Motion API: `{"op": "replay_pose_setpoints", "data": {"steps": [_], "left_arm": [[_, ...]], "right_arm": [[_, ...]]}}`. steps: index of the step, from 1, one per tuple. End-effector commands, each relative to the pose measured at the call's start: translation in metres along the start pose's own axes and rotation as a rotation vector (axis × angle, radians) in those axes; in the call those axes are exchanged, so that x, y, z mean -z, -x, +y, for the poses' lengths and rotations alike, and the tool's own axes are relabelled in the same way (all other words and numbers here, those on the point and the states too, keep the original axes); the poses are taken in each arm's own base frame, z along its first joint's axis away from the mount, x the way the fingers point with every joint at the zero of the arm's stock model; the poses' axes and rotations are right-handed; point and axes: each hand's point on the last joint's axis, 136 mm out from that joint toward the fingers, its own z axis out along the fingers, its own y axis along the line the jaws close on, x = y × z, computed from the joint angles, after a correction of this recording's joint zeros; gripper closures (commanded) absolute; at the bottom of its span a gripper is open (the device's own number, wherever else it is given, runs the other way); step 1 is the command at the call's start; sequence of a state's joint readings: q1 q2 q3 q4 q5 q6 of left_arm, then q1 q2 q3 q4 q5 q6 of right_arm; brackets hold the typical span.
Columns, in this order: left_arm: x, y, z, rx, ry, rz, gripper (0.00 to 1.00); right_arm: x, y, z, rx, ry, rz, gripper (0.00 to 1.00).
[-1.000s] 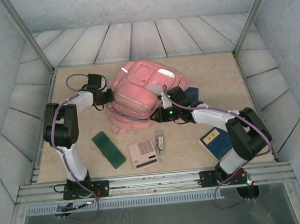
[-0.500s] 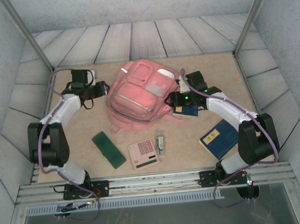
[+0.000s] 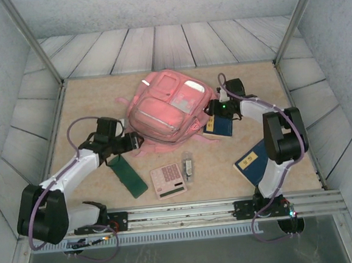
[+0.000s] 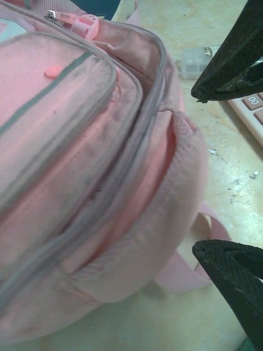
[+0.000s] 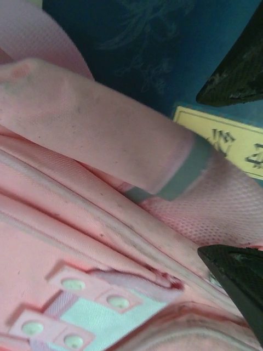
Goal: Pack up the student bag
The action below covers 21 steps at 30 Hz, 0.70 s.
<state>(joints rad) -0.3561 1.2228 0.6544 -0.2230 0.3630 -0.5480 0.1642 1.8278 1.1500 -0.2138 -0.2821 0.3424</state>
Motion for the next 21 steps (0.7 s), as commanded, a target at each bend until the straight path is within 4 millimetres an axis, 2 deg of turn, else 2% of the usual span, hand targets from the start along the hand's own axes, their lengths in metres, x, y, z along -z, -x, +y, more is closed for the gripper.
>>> {"op": "replay_pose_setpoints", "data": {"steps": [1,5,7,10,12,15,21], "left_arm": [[-0.005,-0.002,-0.001,0.051,-0.026,-0.02,0.33],[-0.022,0.001,-0.001,0.047,-0.054,-0.008,0.38],[-0.032,0.004,0.001,0.047,-0.05,0.005,0.43],[-0.042,0.011,0.001,0.047,-0.031,0.032,0.57],[-0.047,0.018,0.003,0.049,-0.015,0.03,0.64],[-0.05,0.03,0.003,0.04,-0.002,0.004,0.7],[-0.066,0.061,0.005,-0.017,0.018,0.001,0.72]], "right_arm": [[-0.015,0.002,0.008,-0.014,0.059,0.025,0.37],[-0.027,0.001,0.013,-0.014,0.116,0.025,0.45],[-0.029,0.001,0.016,-0.006,0.135,0.031,0.55],[-0.02,-0.001,0.026,0.009,0.182,0.033,0.73],[-0.007,-0.003,0.033,0.023,0.211,0.024,0.82],[0.019,-0.007,0.048,0.036,0.265,0.003,0.9],[0.076,-0.012,0.089,-0.008,0.474,-0.083,0.98]]}}
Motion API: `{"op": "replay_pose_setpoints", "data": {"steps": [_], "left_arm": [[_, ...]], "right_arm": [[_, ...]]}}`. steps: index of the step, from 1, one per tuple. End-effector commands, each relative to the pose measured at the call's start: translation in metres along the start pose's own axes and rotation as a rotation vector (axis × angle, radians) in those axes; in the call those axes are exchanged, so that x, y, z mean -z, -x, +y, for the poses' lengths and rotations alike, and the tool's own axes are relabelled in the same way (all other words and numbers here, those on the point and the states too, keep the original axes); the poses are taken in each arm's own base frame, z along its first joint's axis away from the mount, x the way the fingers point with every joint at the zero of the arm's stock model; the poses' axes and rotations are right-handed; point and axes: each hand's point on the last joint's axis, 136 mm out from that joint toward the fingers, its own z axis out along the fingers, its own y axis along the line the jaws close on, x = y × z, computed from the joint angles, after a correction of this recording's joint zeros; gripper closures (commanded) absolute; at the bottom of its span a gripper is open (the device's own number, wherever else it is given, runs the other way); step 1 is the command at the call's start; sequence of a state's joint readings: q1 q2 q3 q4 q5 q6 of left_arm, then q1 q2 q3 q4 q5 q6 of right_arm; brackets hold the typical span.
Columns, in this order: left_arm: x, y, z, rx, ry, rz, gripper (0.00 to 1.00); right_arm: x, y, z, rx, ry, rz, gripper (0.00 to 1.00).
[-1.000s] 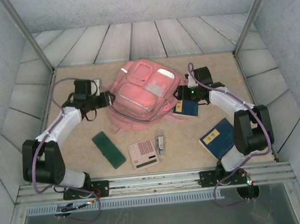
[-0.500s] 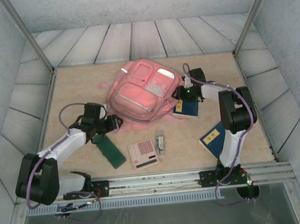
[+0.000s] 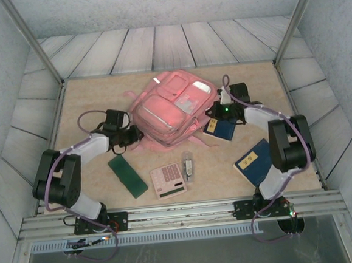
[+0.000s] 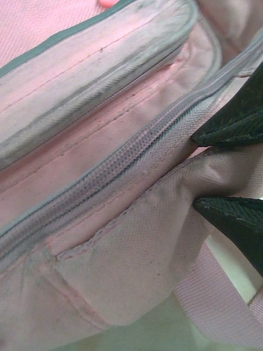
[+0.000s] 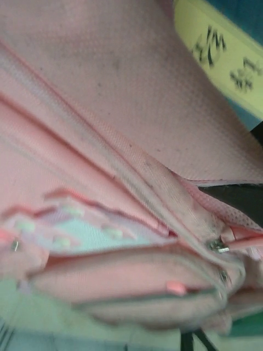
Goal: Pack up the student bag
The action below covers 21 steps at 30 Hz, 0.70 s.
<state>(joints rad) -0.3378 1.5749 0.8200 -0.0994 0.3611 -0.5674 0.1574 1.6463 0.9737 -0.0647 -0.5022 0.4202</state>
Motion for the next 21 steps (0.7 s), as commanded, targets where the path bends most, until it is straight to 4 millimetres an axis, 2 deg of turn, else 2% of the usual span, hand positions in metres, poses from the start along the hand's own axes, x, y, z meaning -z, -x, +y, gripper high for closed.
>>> {"op": "replay_pose_setpoints", "data": {"steps": [1,4,6,11,12,15,21], "left_arm": [[-0.007,0.03,-0.011,-0.079,-0.018,-0.04,0.72],[-0.014,0.048,-0.012,-0.105,-0.005,-0.039,0.71],[-0.013,0.058,-0.017,-0.132,0.002,-0.037,0.67],[0.016,0.076,-0.024,-0.184,0.06,-0.106,0.29],[0.024,0.077,-0.024,-0.191,0.076,-0.123,0.26],[0.049,0.078,-0.021,-0.207,0.142,-0.162,0.24],[0.095,0.055,-0.036,-0.248,0.171,-0.22,0.25]], "right_arm": [[0.03,0.003,0.061,-0.002,0.247,-0.047,0.99],[0.049,0.006,0.078,-0.04,0.29,-0.127,1.0],[0.059,0.007,0.088,-0.062,0.303,-0.182,1.0],[0.079,0.014,0.101,-0.092,0.291,-0.309,1.0],[0.082,0.015,0.102,-0.092,0.274,-0.331,1.0],[0.084,0.021,0.096,-0.1,0.205,-0.392,1.0],[0.078,0.03,0.093,-0.121,0.155,-0.428,1.0]]}}
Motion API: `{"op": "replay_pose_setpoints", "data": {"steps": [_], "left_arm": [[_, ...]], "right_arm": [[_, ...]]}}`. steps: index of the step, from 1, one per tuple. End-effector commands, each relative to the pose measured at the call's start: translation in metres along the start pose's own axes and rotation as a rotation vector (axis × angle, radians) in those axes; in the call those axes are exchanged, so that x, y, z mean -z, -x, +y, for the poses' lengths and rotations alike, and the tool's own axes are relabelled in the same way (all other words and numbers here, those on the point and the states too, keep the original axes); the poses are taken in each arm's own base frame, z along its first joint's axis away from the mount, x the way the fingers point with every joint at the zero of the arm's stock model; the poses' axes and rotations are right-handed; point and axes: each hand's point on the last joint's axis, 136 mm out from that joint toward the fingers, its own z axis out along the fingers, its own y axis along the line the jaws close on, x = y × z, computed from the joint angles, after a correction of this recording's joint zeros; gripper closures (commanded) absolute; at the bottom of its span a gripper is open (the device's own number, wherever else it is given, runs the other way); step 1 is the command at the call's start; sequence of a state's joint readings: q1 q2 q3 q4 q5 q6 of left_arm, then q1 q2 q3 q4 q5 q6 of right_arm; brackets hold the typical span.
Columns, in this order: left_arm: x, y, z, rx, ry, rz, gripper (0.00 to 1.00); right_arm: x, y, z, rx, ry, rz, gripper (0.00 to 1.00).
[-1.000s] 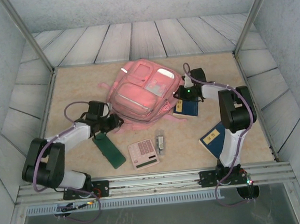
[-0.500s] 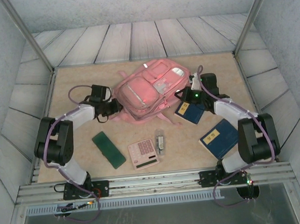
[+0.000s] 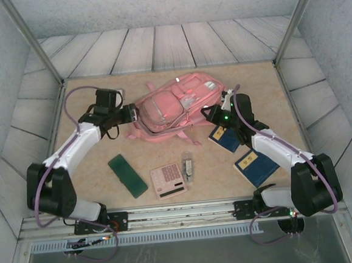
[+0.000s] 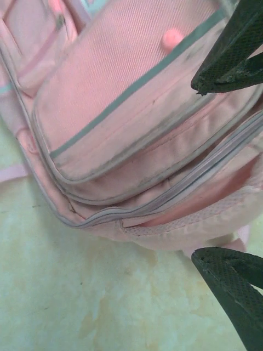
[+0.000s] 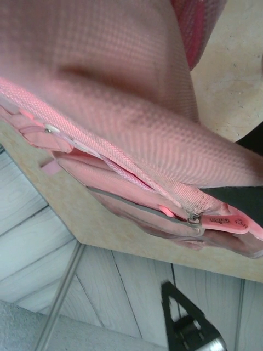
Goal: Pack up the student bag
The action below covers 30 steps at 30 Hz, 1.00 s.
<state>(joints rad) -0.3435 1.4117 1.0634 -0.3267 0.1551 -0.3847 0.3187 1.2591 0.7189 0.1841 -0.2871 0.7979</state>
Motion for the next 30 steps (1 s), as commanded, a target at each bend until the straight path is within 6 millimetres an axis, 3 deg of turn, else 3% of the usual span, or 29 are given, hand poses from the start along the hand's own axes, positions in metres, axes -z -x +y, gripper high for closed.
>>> {"op": "replay_pose_setpoints", "data": {"steps": [1,4,7,11,19,30], "left_arm": [[0.025,-0.023,0.001,-0.035,0.051,0.022,0.26],[0.043,-0.041,-0.033,-0.13,-0.092,0.017,0.3],[0.049,-0.074,-0.072,-0.273,-0.271,0.021,0.29],[0.059,-0.099,-0.107,-0.312,-0.447,0.011,0.3],[0.049,-0.103,-0.128,-0.359,-0.488,-0.004,0.33],[0.005,-0.073,-0.16,-0.324,-0.502,-0.049,0.47]], "right_arm": [[0.002,0.033,0.026,0.011,0.052,-0.125,1.0],[-0.004,0.034,0.028,-0.022,0.055,-0.142,1.0],[-0.011,0.033,0.033,-0.039,0.053,-0.15,1.0],[-0.019,0.031,0.047,-0.038,0.057,-0.144,1.0],[-0.02,0.028,0.071,-0.075,0.059,-0.152,1.0],[-0.023,0.018,0.093,-0.107,0.089,-0.141,1.0]]}}
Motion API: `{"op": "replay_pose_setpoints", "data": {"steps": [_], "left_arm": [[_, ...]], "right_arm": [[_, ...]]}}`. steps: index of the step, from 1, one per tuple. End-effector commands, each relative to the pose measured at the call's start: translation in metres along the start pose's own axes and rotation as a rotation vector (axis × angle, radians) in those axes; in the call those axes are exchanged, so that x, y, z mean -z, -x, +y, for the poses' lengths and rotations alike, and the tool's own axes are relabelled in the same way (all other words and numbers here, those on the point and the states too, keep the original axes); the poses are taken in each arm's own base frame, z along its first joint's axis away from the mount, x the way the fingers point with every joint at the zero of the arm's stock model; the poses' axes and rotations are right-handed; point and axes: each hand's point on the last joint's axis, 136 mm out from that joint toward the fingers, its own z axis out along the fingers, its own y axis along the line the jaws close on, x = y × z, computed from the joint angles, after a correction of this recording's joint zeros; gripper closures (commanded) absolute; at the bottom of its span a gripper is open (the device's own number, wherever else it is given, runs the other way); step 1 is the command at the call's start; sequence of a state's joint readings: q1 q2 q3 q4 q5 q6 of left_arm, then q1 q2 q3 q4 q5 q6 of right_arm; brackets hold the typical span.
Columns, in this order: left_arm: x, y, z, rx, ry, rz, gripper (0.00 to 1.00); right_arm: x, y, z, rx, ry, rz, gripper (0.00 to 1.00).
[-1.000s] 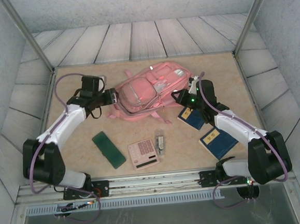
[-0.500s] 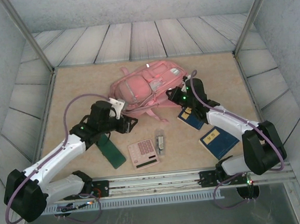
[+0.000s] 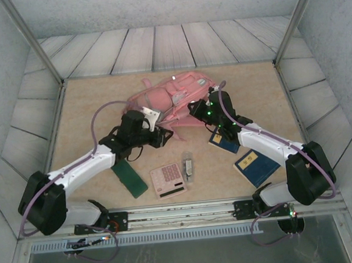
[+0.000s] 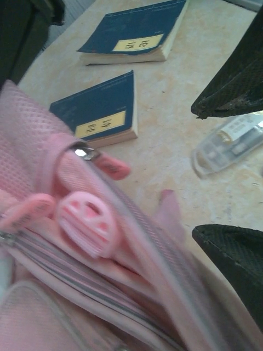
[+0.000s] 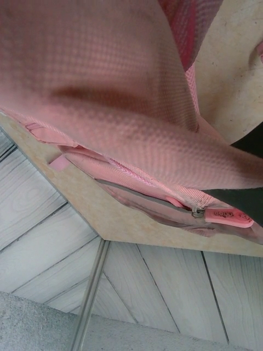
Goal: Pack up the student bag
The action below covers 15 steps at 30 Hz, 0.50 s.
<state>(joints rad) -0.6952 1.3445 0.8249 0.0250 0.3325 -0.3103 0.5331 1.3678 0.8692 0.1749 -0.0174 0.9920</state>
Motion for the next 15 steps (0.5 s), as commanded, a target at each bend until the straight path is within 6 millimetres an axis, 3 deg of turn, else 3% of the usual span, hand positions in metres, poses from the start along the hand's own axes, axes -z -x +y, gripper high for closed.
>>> {"op": "replay_pose_setpoints", "data": {"steps": [1,9,15], "left_arm": [[-0.009,0.032,-0.009,-0.014,-0.02,-0.091,0.48],[-0.026,0.034,0.003,-0.029,0.032,-0.066,0.51],[-0.03,0.04,0.017,-0.019,0.107,-0.085,0.6]], "right_arm": [[0.006,0.019,0.044,-0.013,0.124,-0.06,1.0],[0.003,0.012,0.048,-0.021,0.147,-0.031,1.0],[-0.001,0.008,0.051,-0.032,0.166,-0.012,1.0]]}}
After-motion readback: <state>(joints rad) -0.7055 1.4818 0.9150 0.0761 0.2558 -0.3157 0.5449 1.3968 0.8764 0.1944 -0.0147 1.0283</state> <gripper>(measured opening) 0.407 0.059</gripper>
